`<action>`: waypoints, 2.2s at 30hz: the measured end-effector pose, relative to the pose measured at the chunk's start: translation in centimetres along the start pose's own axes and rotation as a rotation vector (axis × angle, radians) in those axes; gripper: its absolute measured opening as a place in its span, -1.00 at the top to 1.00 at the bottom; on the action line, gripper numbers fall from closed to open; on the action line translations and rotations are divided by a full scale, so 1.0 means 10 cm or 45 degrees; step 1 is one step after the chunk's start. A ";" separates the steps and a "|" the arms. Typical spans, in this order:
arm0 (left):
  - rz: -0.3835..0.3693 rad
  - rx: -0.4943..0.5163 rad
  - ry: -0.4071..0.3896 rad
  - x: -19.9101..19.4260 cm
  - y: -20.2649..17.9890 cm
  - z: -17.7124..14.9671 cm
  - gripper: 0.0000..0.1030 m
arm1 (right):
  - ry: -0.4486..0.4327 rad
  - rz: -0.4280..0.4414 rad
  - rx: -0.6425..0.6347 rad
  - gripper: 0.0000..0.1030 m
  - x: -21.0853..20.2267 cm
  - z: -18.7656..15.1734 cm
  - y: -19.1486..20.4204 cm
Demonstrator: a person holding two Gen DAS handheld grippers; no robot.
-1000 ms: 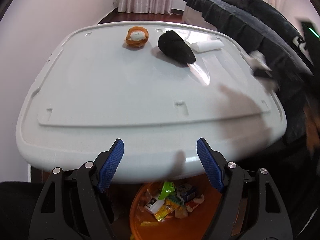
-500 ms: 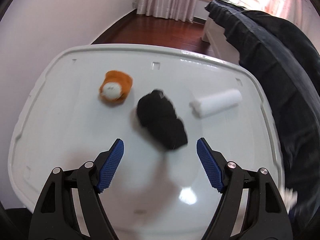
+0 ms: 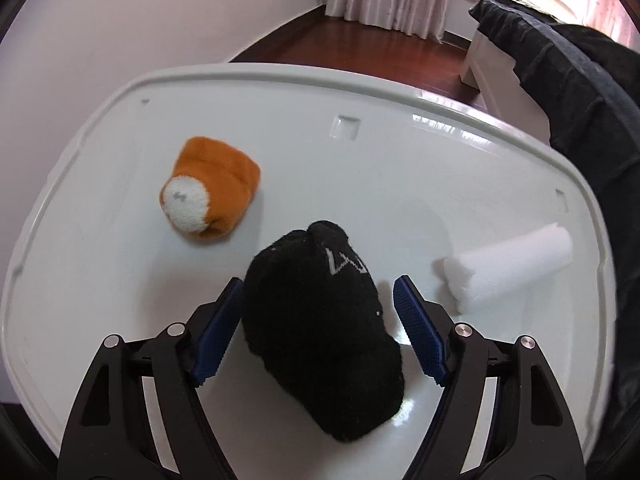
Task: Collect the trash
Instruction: 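Grasp the black sock with the left tool while the right tool holds the glove, then carry the sock and glove over the bucket and release both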
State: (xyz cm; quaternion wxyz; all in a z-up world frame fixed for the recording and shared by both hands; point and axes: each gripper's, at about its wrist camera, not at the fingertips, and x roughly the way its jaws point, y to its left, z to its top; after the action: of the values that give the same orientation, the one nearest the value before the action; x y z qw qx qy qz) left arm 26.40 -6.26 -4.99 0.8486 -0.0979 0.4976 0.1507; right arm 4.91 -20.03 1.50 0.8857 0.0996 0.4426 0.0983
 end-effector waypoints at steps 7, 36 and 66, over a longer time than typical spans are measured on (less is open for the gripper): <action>-0.025 0.071 -0.099 -0.09 0.08 -0.11 0.02 | 0.021 -0.019 0.006 0.25 0.05 0.01 0.00; -0.212 0.312 -0.140 -1.48 1.00 -1.06 0.09 | -0.001 -0.146 -0.080 0.25 0.06 -0.19 0.11; -0.324 0.471 0.136 -1.73 1.60 -2.51 0.08 | 0.242 0.053 -0.179 0.22 -0.64 -1.52 0.70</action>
State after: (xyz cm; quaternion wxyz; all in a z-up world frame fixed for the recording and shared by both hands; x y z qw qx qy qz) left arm -7.65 -1.99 -2.30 0.8366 -0.0105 0.5448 -0.0566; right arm -11.69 -13.62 -0.69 0.8424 0.0367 0.5144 0.1565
